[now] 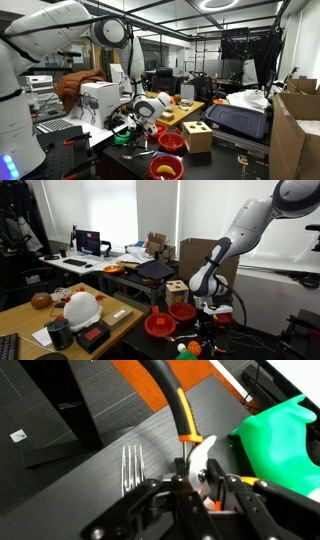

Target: Pick up the scissors from the bowl and put it on the table

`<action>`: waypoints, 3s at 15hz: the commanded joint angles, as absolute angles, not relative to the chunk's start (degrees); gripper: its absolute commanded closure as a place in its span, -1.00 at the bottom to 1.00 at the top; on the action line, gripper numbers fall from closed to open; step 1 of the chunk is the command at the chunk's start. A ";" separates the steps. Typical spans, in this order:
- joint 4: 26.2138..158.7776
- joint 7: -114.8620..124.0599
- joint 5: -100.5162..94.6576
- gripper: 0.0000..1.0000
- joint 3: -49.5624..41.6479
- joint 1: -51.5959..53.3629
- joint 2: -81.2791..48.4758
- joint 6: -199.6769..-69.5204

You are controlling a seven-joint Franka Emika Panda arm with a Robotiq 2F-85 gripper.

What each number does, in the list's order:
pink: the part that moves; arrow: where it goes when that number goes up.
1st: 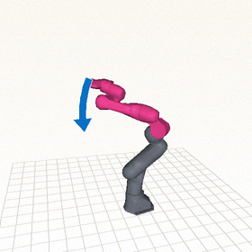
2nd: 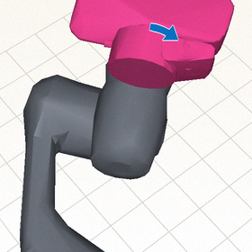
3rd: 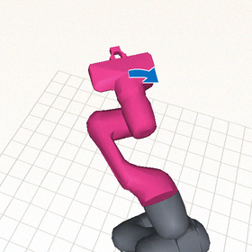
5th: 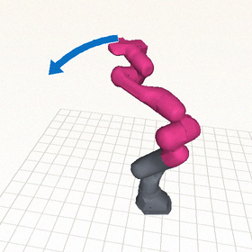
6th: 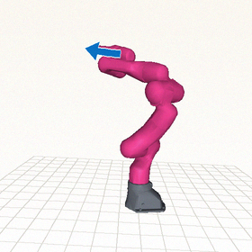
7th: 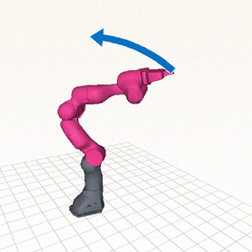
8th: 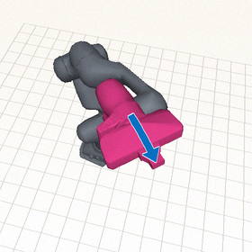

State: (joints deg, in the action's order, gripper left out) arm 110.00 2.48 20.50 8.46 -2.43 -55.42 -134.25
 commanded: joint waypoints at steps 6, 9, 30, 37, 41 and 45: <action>109.79 3.82 21.27 -0.81 8.16 -2.75 -54.41 -133.03; 109.81 4.50 21.10 -1.00 7.45 -2.61 -53.75 -133.33; 111.52 20.85 20.32 -1.00 -2.64 -1.17 -42.33 -139.33; 115.10 21.09 16.25 -1.00 -4.61 0.70 -35.51 -142.81; 121.38 20.06 9.69 -1.00 -5.52 3.26 -27.25 -143.48; 126.00 18.51 4.34 -1.00 -4.65 4.36 -19.19 -142.60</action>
State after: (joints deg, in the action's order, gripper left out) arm 119.69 20.27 7.40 -4.57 3.32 -27.07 -141.74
